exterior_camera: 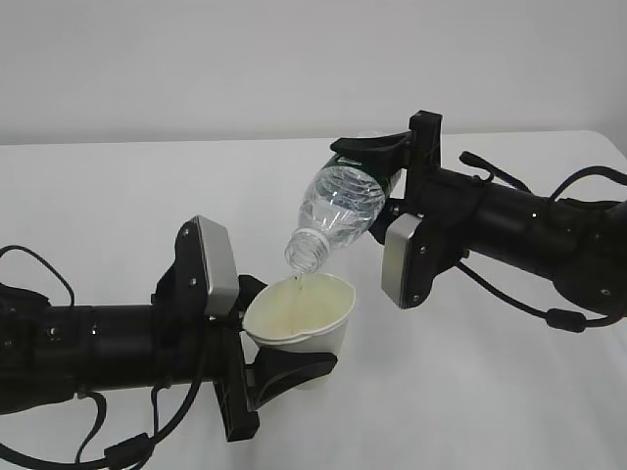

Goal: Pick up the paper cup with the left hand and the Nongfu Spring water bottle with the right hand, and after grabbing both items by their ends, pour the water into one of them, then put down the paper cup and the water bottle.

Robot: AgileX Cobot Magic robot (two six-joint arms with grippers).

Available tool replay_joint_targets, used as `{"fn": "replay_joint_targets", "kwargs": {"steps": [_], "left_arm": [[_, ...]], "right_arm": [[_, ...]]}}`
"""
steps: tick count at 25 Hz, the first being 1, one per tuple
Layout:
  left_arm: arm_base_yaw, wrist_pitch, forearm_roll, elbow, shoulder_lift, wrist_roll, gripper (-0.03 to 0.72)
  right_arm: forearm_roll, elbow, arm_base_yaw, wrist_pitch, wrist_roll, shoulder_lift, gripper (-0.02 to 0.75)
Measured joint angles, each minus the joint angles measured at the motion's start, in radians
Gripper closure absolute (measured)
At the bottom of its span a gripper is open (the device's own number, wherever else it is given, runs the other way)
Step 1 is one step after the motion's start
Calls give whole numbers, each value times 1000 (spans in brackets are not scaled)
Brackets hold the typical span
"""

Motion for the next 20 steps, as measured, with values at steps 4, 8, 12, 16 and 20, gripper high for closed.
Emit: {"fn": "replay_joint_targets", "kwargs": {"steps": [4,8,12,16,20], "left_arm": [[0,0,0,0,0,0,260],[0,0,0,0,0,0,260],[0,0,0,0,0,0,260],[0,0,0,0,0,0,260],[0,0,0,0,0,0,260]], "right_arm": [[0,0,0,0,0,0,281],[0,0,0,0,0,0,281],[0,0,0,0,0,-2,281],[0,0,0,0,-2,-2,281],[0,0,0,0,-2,-2,281]]}}
